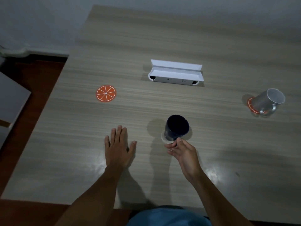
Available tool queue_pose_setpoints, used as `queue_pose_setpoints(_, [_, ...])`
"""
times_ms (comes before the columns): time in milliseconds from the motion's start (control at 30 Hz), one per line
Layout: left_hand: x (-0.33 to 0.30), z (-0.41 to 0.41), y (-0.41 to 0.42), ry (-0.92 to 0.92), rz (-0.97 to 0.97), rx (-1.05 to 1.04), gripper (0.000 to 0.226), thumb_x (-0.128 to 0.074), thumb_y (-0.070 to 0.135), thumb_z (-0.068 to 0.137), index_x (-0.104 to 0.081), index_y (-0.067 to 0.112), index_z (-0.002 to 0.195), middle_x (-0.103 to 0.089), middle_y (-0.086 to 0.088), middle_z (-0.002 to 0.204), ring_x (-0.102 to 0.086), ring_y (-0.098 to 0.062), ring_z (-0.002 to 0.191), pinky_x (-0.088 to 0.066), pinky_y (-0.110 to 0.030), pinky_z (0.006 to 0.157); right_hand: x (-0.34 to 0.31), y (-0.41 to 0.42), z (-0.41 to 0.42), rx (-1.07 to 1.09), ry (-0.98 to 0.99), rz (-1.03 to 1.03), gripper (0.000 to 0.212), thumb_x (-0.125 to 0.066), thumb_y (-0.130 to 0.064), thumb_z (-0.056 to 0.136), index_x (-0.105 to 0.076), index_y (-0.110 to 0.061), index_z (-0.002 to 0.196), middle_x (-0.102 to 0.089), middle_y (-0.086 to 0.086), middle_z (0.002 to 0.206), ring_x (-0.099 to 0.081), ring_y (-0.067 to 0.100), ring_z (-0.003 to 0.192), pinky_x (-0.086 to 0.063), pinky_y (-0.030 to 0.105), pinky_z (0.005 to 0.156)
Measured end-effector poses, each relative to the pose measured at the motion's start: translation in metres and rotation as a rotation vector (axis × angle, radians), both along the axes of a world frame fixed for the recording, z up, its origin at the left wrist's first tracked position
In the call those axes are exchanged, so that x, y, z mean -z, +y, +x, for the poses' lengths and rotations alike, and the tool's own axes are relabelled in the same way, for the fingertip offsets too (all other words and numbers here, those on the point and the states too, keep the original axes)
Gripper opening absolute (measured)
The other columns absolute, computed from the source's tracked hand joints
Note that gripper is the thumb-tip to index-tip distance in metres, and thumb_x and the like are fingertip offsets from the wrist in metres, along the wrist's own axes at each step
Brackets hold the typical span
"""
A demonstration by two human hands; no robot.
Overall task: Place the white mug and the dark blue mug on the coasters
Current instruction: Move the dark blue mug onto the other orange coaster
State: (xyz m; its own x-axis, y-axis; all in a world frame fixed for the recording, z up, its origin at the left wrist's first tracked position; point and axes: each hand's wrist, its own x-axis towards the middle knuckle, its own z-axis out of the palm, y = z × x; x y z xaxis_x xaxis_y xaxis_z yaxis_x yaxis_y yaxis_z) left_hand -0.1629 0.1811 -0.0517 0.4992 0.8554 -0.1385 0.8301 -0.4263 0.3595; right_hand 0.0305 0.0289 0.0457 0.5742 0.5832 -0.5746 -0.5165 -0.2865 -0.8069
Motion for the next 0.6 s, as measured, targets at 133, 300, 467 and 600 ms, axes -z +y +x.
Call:
queue_pose_setpoints(133, [-0.001, -0.018, 0.027, 0.019, 0.011, -0.018, 0.076, -0.025, 0.063, 0.099, -0.015, 0.022, 0.162, -0.007, -0.002, 0.172, 0.004, -0.023, 0.158, -0.001, -0.053, 0.127, 0.0, 0.024, -0.011, -0.048, -0.023, 0.008, 0.034, -0.041, -0.019, 0.106, -0.057, -0.004, 0.08, -0.071, 0.024, 0.092, -0.068, 0.044, 0.111, -0.05, 0.055, 0.099])
queue_pose_setpoints(300, [-0.002, -0.039, 0.07, 0.014, 0.019, -0.083, 0.079, -0.026, 0.065, 0.098, -0.014, 0.019, 0.162, -0.008, -0.003, 0.172, 0.003, -0.024, 0.158, -0.003, -0.055, 0.126, -0.001, 0.064, -0.029, -0.128, -0.048, 0.01, 0.034, -0.04, -0.019, 0.106, -0.058, -0.002, 0.082, -0.071, 0.022, 0.091, -0.07, 0.041, 0.108, -0.053, 0.048, 0.092])
queue_pose_setpoints(467, [-0.001, -0.05, 0.111, 0.041, 0.014, -0.105, 0.08, -0.033, 0.065, 0.099, -0.013, 0.019, 0.162, -0.009, -0.003, 0.172, 0.002, -0.025, 0.158, -0.003, -0.056, 0.126, 0.0, 0.113, -0.045, -0.173, -0.044, 0.027, 0.034, -0.04, -0.019, 0.106, -0.058, -0.005, 0.08, -0.071, 0.021, 0.09, -0.072, 0.036, 0.103, -0.054, 0.042, 0.085])
queue_pose_setpoints(600, [0.004, -0.054, 0.118, 0.046, 0.046, -0.096, 0.082, -0.033, 0.068, 0.097, -0.016, 0.019, 0.161, -0.012, -0.003, 0.172, 0.0, -0.024, 0.159, -0.005, -0.055, 0.126, 0.0, 0.154, -0.056, -0.201, -0.053, 0.039, 0.034, -0.041, -0.02, 0.106, -0.059, -0.007, 0.08, -0.071, 0.02, 0.09, -0.072, 0.036, 0.102, -0.054, 0.038, 0.08])
